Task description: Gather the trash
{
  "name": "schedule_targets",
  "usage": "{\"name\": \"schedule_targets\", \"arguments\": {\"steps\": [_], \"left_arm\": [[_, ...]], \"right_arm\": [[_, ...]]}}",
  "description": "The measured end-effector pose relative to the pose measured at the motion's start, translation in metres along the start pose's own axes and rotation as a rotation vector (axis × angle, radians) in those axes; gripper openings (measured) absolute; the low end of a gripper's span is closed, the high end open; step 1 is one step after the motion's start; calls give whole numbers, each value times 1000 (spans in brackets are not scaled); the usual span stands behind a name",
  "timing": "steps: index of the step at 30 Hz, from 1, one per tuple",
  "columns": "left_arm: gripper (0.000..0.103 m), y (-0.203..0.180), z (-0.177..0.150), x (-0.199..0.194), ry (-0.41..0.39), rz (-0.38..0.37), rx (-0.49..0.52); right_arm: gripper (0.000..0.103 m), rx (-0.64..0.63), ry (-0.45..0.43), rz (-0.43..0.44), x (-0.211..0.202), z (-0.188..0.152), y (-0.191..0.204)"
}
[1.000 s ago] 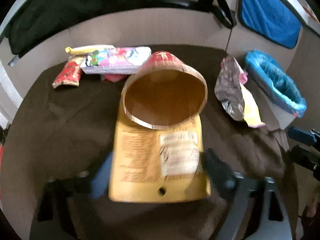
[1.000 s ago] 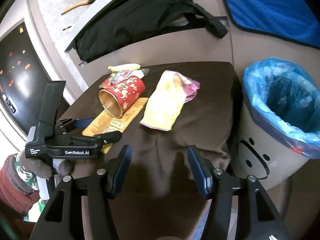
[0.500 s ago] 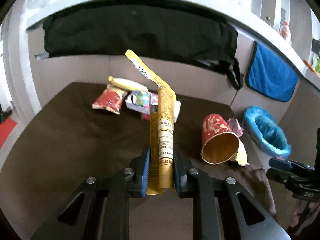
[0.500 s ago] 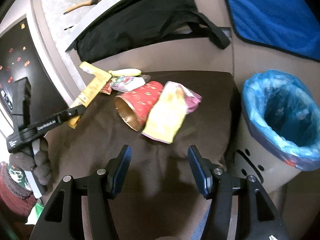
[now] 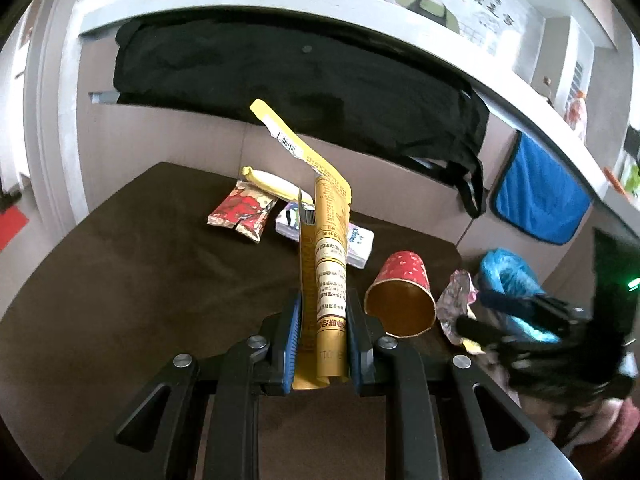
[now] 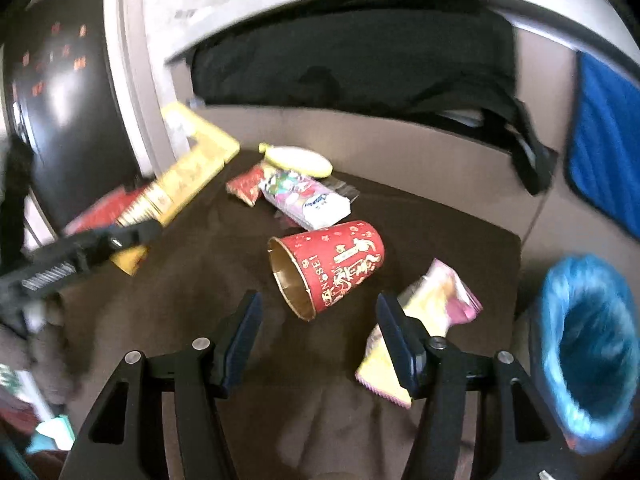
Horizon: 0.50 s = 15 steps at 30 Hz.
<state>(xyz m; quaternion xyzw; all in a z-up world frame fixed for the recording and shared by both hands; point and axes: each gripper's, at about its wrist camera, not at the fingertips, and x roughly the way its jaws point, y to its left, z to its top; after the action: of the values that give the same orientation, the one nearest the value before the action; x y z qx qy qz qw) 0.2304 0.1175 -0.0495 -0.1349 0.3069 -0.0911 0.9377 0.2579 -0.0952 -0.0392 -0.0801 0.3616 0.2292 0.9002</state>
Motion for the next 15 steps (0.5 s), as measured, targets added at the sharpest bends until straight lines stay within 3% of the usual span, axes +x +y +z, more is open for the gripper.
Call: {"name": "schedule_targets", "arguments": {"steps": [7,11,15], "left_arm": [[21,21,2,5,8,-52,-57],[21,35,3,7,16,-72,-93],[21,41,5,11,4,-95,-120]], "right_arm": [[55,-69,91,-122,50,16,8],[60,-3,14,-117,18,10,-5],[71,111,-45,-247,-1,-5,-33]]}}
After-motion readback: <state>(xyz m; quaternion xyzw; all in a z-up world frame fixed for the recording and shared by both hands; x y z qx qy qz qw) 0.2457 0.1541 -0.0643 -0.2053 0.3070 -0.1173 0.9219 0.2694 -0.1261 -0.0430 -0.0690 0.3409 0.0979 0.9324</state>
